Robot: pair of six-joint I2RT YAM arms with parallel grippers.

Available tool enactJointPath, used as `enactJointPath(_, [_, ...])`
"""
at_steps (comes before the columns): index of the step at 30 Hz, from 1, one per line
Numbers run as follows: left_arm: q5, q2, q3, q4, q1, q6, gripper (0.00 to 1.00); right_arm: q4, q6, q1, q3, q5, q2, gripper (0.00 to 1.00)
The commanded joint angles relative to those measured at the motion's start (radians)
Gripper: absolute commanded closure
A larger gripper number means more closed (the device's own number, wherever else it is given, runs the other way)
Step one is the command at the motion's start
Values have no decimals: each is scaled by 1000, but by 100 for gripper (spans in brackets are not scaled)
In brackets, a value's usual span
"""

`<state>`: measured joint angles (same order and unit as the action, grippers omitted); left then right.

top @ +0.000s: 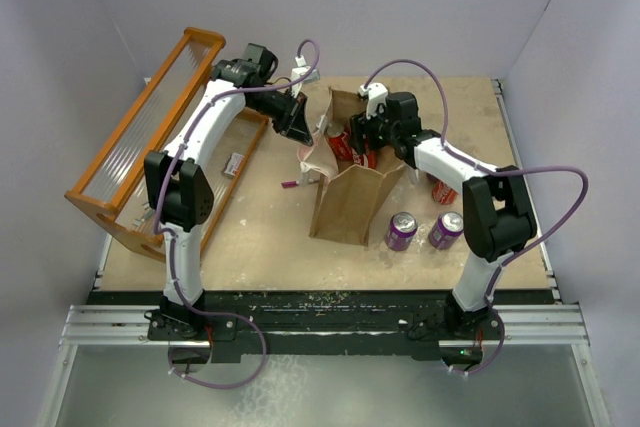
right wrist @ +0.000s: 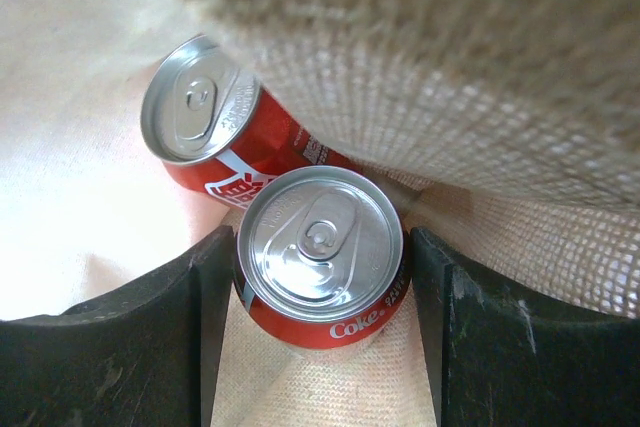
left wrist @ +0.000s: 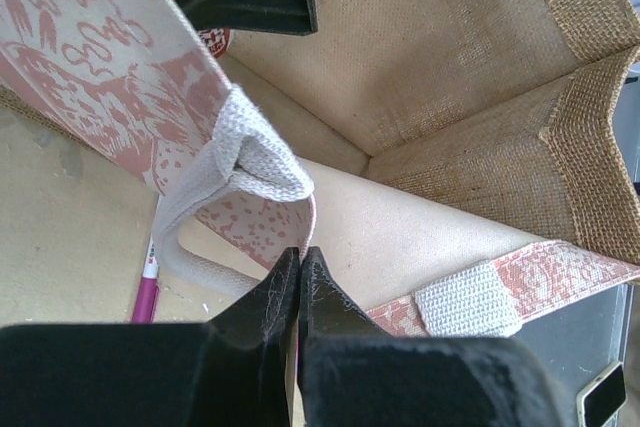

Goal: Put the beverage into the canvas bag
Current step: Place the drink in the canvas bag.

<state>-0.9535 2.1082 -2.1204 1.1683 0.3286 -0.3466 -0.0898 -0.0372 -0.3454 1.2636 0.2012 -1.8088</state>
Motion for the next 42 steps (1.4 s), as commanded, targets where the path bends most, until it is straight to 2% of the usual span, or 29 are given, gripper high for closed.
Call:
enactJointPath(1, [-27, 9, -77, -25, 3, 57, 100, -93, -110, 25, -25, 40, 44, 100])
enactJointPath(4, [-38, 20, -109, -47, 3, 71, 94, -99, -161, 25, -25, 34, 35, 99])
enactJointPath(6, [-54, 32, -128, -69, 3, 87, 92, -70, -192, 25, -18, 45, 27, 96])
enactJointPath(16, [-140, 78, -205, -183, 1, 174, 89, 87, -363, 24, -39, 169, 85, 81])
enactJointPath(27, [-113, 60, -135, -137, 3, 99, 72, 144, -361, 24, -2, 191, 66, 60])
enactJointPath(35, [-78, 58, -135, -105, 2, 59, 57, 158, -357, 24, 66, 171, 20, 31])
enactJointPath(42, [-58, 41, -136, -121, 3, 55, 45, 190, -369, 22, 107, 175, 22, 16])
